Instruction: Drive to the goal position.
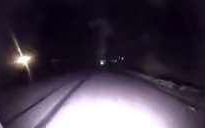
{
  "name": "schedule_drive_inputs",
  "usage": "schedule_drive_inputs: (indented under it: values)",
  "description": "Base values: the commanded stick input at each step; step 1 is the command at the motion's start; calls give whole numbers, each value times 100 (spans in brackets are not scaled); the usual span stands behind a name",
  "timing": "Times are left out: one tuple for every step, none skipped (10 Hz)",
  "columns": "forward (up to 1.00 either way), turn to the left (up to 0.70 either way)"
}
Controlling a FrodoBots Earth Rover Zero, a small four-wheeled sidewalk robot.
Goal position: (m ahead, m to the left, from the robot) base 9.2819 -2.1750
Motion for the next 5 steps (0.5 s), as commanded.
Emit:
schedule_drive_inputs:
  values:
    - [100,0]
    - [100,0]
    - [100,0]
    - [100,0]
    - [100,0]
